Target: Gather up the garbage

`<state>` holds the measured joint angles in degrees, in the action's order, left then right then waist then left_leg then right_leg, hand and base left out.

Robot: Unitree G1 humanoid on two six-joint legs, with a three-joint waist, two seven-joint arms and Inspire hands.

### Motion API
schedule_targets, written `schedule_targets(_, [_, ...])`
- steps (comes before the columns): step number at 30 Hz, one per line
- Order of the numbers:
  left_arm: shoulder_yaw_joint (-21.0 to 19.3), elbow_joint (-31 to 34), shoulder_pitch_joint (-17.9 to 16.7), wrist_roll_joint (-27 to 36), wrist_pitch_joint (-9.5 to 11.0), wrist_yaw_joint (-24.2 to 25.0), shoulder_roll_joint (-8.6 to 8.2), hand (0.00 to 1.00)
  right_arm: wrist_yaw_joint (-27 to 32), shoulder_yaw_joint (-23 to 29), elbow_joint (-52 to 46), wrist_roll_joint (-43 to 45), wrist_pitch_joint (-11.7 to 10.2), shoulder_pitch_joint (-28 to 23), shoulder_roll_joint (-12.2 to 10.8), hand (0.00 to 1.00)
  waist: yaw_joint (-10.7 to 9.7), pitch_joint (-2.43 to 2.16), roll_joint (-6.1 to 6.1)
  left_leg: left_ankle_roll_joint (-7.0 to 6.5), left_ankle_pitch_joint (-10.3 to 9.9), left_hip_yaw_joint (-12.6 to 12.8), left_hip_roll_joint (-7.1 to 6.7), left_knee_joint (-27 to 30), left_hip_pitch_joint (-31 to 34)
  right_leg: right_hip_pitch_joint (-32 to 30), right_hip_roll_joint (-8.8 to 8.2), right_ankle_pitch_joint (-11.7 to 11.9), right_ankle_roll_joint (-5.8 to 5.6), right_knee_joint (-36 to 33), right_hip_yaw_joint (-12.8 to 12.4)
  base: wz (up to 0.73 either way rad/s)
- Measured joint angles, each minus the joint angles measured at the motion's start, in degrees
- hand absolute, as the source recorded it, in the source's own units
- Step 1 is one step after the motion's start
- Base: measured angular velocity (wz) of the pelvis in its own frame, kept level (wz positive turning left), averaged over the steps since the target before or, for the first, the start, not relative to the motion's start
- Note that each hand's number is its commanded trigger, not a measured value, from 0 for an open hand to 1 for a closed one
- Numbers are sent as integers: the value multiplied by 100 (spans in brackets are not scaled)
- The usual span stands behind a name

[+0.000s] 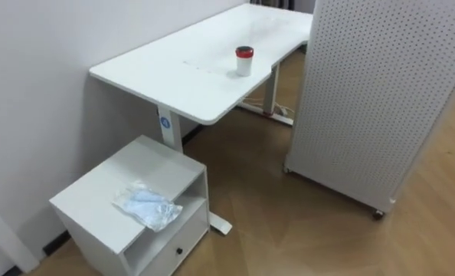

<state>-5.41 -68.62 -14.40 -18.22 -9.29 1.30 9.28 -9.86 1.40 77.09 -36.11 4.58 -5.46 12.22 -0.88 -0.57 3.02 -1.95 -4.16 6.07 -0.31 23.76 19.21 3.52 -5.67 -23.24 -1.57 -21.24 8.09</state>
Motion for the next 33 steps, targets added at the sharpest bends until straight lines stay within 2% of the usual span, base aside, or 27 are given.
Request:
schedule_targets(1, [-3, 2, 65, 7, 55, -2, 4, 0, 12, 3, -32, 24, -10, 4, -12, 100, -39, 4, 24, -36, -77, 16, -27, 139, 9, 121, -22, 54, -12, 185, -5, 0])
schedule_targets(2, [-5, 1, 120, 10, 93, -2, 5, 0, 12, 3, -75, 48, -15, 11, -16, 100, -44, 53, 32, -40, -137, 15, -18, 251, 30, 188, -29, 79, -4, 252, -23, -7])
schedule_targets(3, [-3, -5, 191, 12, 192, -2, 5, 0, 35, -8, -152, 106, -18, 13, -28, 100, -26, 107, -1, -33, -292, 20, 30, 611, 145, 276, -33, 86, 0, 362, -108, -25])
schedule_targets(4, [3, -13, 205, 26, 265, -7, 5, 0, 52, -30, -153, 128, -21, 15, -44, 100, 6, 142, 16, -51, -382, 52, 68, 1056, 266, 405, -27, 86, 1, 406, -367, -32])
schedule_targets(5, [9, -29, 193, 69, 285, -5, -2, 0, 64, -58, -160, 128, -18, 12, -42, 100, 47, 167, 17, -58, -434, 105, 34, 1196, 354, 519, -42, 85, 2, 439, -521, -34])
schedule_targets(6, [8, -22, 195, 117, 316, -1, -54, 0, 112, -102, -200, 122, -17, -19, 1, 100, 73, 80, -4, -92, -493, 137, -26, 923, 330, 578, -79, 22, 31, 447, -708, -5])
schedule_targets(7, [-1, -13, 291, 133, 337, 1, -70, 0, 168, -107, -201, 124, -7, -44, 10, 100, 57, 63, 5, -128, -636, 191, -70, 824, 297, 520, -175, -180, -40, 347, -636, 9])
schedule_targets(9, [-4, -7, 433, 130, 360, -45, -104, 0, 204, -104, -168, 127, 1, -31, 16, 100, 136, 68, 22, -200, -821, 300, -143, 948, 281, 431, -305, -264, -135, 108, -604, -4])
schedule_targets(10, [-6, -5, 528, 143, 385, -75, -104, 0, 252, -112, -204, 212, -21, 8, 4, 100, 169, 65, 31, -240, -955, 362, -172, 1012, 211, 413, -346, -267, -148, -127, -530, -22])
schedule_targets(11, [-1, -8, 553, 192, 386, -89, -95, 0, 265, -133, -243, 232, -37, 42, -4, 100, 181, 60, 37, -274, -1002, 394, -186, 1027, 179, 346, -390, -257, -167, -338, -442, -8])
schedule_targets(12, [9, -9, 594, 306, 401, -119, -78, 0, 276, -158, -329, 233, -97, 85, -25, 100, 195, 65, 61, -326, -1071, 428, -250, 1015, 98, 171, -519, -216, -244, -899, -309, 6])
schedule_targets(13, [8, -3, 714, 308, 458, -165, -72, 0, 278, -199, -343, 270, -145, 124, -25, 100, 198, 68, 63, -380, -1165, 450, -279, 1035, 33, -65, -612, -88, -396, -1458, -281, 5])
schedule_targets(14, [9, -4, 775, 308, 484, -211, -73, 0, 279, -212, -338, 277, -146, 150, -24, 100, 198, 71, 58, -406, -1201, 465, -294, 1032, -17, -193, -664, 20, -402, -1767, -280, 5])
schedule_targets(15, [24, -5, 860, 314, 526, -309, -72, 0, 279, -240, -375, 282, -172, 189, -27, 100, 207, 89, 62, -461, -1253, 458, -333, 985, -150, -412, -753, 351, -350, -2362, -236, 8])
schedule_targets(16, [105, 1, 935, 351, 583, -427, -66, 0, 283, -252, -413, 283, -217, 205, -29, 100, 202, 96, 0, -506, -1296, 394, -339, 918, -292, -565, -792, 830, -282, -2785, -168, 12])
schedule_targets(18, [137, 43, 1027, 494, 690, -611, -44, 0, 263, -256, -428, 288, -271, 258, -44, 100, 227, 87, -62, -534, -1301, 306, -343, 657, -546, -813, -840, 1319, -234, -3174, -147, 0])
schedule_targets(20, [219, 197, 1044, 641, 788, -774, -14, 0, 221, -306, -535, 296, -290, 325, -55, 100, 265, 120, -131, -531, -1277, 303, -298, 390, -761, -1182, -809, 1100, -263, -3311, -90, -12])
schedule_targets(21, [250, 276, 1067, 692, 886, -866, -12, 0, 208, -330, -597, 293, -352, 330, -57, 100, 263, 124, -139, -536, -1273, 299, -242, 290, -856, -1412, -769, 891, -262, -3176, -4, 0])
schedule_targets(23, [270, 348, 1133, 764, 1011, -990, -26, 0, 205, -472, -599, 261, -444, 373, -73, 100, 282, 138, -152, -508, -1258, 246, -163, 112, -985, -1683, -592, 746, -229, -2474, 3, 9])
schedule_targets(24, [381, 362, 1181, 834, 1087, -1060, -25, 0, 187, -559, -616, 261, -483, 377, -78, 100, 272, 136, -156, -464, -1231, 155, -129, -33, -1065, -1757, -466, 735, -242, -1737, 21, 25])
schedule_targets(25, [472, 433, 1200, 866, 1125, -1094, -31, 0, 156, -580, -611, 257, -530, 378, -84, 100, 265, 135, -150, -438, -1217, 90, -109, -144, -1146, -1744, -372, 819, -188, -901, 27, 26])
schedule_targets(26, [510, 469, 1206, 868, 1153, -1106, -34, 0, 158, -587, -601, 256, -553, 386, -89, 100, 265, 128, -137, -417, -1220, 67, -106, -182, -1178, -1732, -319, 908, -149, -482, 35, 35])
schedule_targets(27, [555, 489, 1266, 863, 1203, -1157, -39, 0, 164, -616, -545, 265, -607, 424, -106, 100, 230, 120, -138, -372, -1239, -81, -93, -187, -1186, -1717, -173, 1375, -150, 73, -17, 54])
schedule_targets(28, [606, 490, 1376, 854, 1245, -1229, -57, 0, 161, -639, -466, 266, -663, 442, -118, 100, 131, 102, -134, -300, -1251, -238, -66, -157, -1180, -1617, -71, 1651, -218, 194, -1, 53])
schedule_targets(31, [616, 521, 1504, 834, 1465, -1405, -65, 0, 125, -728, -162, 291, -781, 718, -128, 100, 127, 136, -224, -201, -1215, -242, 56, -227, -1153, -1500, 57, 1667, -178, 372, 131, 19])
schedule_targets(33, [613, 671, 1563, 734, 1489, -1553, -61, 0, 123, -834, -89, 295, -827, 790, -122, 100, 122, 142, -247, -159, -1190, -242, 94, -256, -1156, -1492, 91, 1660, -167, 386, 138, 10])
